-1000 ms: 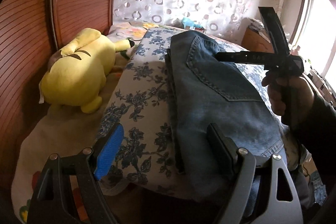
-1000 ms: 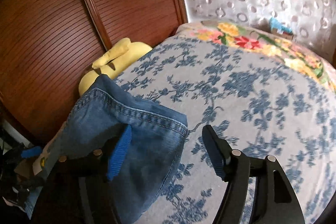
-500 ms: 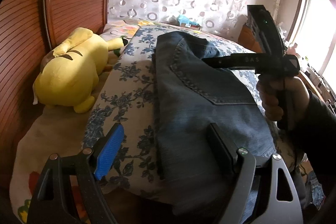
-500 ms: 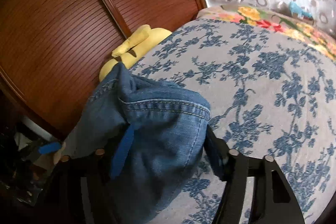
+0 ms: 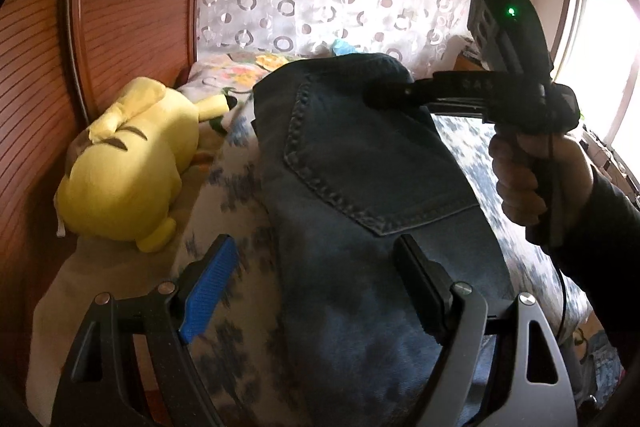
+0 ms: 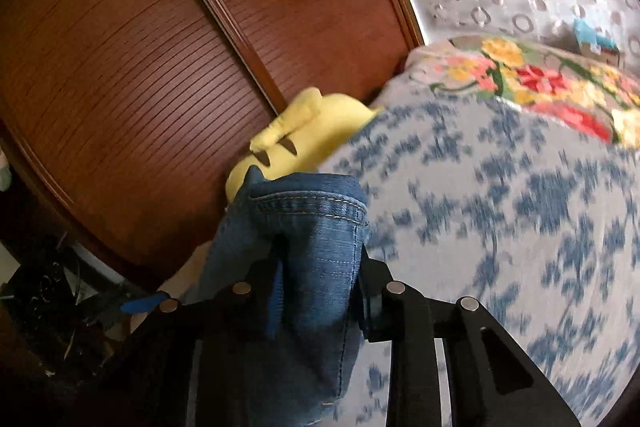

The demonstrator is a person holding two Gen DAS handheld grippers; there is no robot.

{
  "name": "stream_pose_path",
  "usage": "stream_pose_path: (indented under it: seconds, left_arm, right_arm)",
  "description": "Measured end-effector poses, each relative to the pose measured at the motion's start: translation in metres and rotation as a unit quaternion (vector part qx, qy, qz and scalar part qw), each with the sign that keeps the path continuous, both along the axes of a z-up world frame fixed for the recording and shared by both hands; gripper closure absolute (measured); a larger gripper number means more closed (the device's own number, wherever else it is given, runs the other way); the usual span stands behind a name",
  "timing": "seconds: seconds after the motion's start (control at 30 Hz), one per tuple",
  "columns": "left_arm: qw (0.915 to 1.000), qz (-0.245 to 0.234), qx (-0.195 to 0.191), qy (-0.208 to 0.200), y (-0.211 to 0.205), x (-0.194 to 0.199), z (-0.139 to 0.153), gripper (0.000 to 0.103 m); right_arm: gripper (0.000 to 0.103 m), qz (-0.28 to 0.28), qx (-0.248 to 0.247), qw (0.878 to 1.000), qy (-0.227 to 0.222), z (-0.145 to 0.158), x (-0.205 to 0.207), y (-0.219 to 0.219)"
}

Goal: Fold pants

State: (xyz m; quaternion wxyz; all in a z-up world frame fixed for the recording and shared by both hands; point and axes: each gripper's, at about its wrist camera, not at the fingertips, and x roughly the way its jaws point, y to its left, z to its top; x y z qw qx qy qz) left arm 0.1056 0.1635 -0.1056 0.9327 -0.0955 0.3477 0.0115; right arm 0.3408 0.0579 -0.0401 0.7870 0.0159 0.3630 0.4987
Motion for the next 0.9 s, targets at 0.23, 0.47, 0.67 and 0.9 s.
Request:
stream_pose_path:
  seconds: [0.23,0.47,0.67,0.9]
  left_arm:
    - [0.9999,0.010,0.009,-0.010,0.028,0.039,0.011,0.021]
    - [0.9995,0.019,0.022,-0.013,0.053,0.086,0.016,0.021]
    - [0.9992,0.022,0.031,-0.010,0.063,0.118,0.012,0.021]
    - [0.9990,0.029,0.032,0.011,0.070,0.134,-0.004,0.021]
  right_arm:
    - [0.074,-0.024,0.002,1.000,-0.017,0.006,0.050,0.035]
    - [0.074,-0.068,0.009,0.997,-0.033,0.002,0.102,0.068]
    - [0.074,-0.101,0.016,0.994,-0.039,-0.007,0.148,0.089]
    - [0.067,-0.130,-0.029,0.991,-0.023,-0.026,0.189,0.104]
